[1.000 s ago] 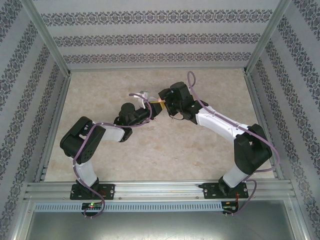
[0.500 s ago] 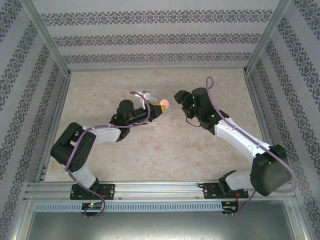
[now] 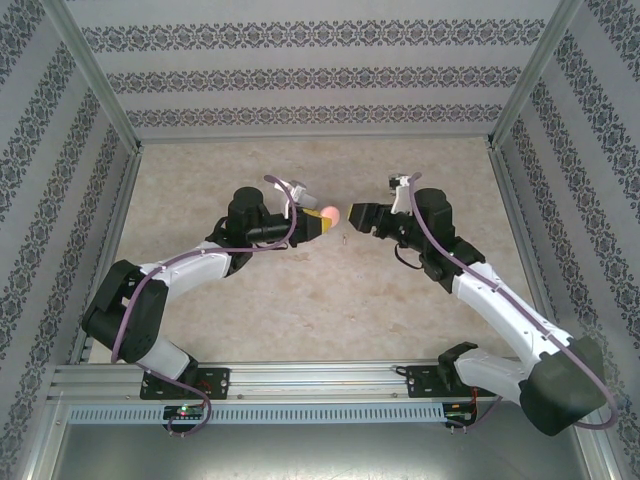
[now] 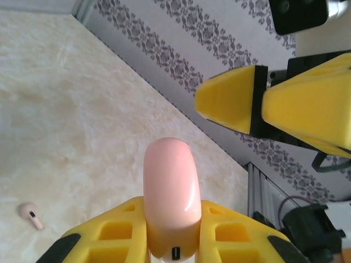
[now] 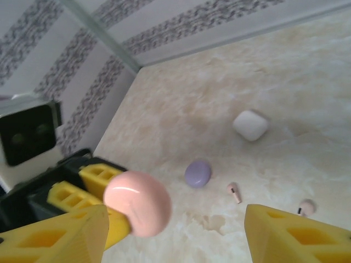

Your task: Insert the wireless bluetooth earbuds into the charging case

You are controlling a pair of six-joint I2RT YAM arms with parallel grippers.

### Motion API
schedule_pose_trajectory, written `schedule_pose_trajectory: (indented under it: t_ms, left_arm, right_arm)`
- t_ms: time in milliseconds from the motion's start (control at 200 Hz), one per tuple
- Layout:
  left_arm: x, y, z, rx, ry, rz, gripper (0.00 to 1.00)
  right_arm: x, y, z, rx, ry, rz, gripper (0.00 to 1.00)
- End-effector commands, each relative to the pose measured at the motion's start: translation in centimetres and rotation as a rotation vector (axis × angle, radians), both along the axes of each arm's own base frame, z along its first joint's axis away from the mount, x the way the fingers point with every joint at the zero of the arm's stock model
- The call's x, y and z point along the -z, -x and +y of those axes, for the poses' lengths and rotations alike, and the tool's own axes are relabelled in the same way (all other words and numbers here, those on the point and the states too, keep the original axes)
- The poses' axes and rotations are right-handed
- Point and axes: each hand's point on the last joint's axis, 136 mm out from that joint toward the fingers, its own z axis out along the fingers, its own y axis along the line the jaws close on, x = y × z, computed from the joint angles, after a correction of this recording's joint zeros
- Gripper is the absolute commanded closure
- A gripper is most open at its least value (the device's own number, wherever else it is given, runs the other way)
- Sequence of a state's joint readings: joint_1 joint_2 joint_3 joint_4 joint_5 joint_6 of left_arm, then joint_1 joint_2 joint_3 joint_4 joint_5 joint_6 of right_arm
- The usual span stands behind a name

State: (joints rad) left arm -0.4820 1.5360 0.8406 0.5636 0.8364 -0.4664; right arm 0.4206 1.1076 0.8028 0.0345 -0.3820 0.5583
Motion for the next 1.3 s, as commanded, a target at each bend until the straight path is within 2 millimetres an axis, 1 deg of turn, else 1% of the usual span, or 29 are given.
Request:
schedule_pose_trajectory:
  t_ms: [0,120,380,520,565,570,600,749,849,954,1034,1124,1224,1294]
  left_arm:
    - [-1.3,0.9,-0.1,0.077,0.004,-0.038,1.0]
    - [-1.5,1.1,0.0,0.08,0.006,-0.04,1.0]
    - [-1.6,1.3,0.0,0.087,0.009,-0.043,1.0]
    - [-1.9,1.4,0.0,0.092,0.016,-0.052,1.0]
    - [-2.1,1.5,-0.1,0.097,0.018,-0.055,1.0]
    - [-2.1,1.5,0.0,0.097,0.018,-0.056,1.0]
    - [-2.1,1.6,0.0,0.099,0.019,-0.055,1.0]
    - [-2.7,2.1,0.2,0.105,0.024,-0.071,1.0]
    - [-3.2,2.3,0.3,0.104,0.029,-0.085,1.0]
    - [-3.5,2.3,0.4,0.1,0.029,-0.094,1.0]
    - [-3.4,2.3,0.4,0.096,0.027,-0.093,1.0]
    - [-3.3,2.1,0.4,0.093,0.025,-0.095,1.0]
    - [-3.2,2.0,0.3,0.094,0.03,-0.093,1.0]
    - [-3.2,1.9,0.2,0.095,0.036,-0.087,1.0]
  right_arm:
    - [-0.4,1.1,1.6,-0.147,0.013,-0.055,0.34]
    - [0.1,0.9,2.1,-0.156,0.015,-0.042,0.35]
    - [1.0,0.7,3.8,-0.187,0.029,-0.022,0.37]
    - [2.1,0.2,4.2,-0.176,0.049,0.004,0.39]
    - [2.7,-0.1,3.9,-0.16,0.06,0.012,0.4]
    - [2.8,-0.1,3.9,-0.158,0.062,0.014,0.38]
    - [3.2,-0.3,3.6,-0.145,0.068,0.021,0.41]
    - [5.1,-1.1,1.6,-0.073,0.068,0.058,0.45]
    - [6.4,-1.2,0.6,-0.048,0.071,0.088,0.46]
    - [7.1,-1.0,-0.3,-0.022,0.071,0.105,0.46]
    - [6.9,-0.7,-0.9,-0.012,0.058,0.108,0.47]
    - [6.1,0.0,-1.1,-0.018,0.035,0.093,0.46]
    - [4.5,1.0,-0.9,-0.049,-0.004,0.061,0.46]
    - [3.2,1.7,-0.2,-0.096,-0.039,0.042,0.46]
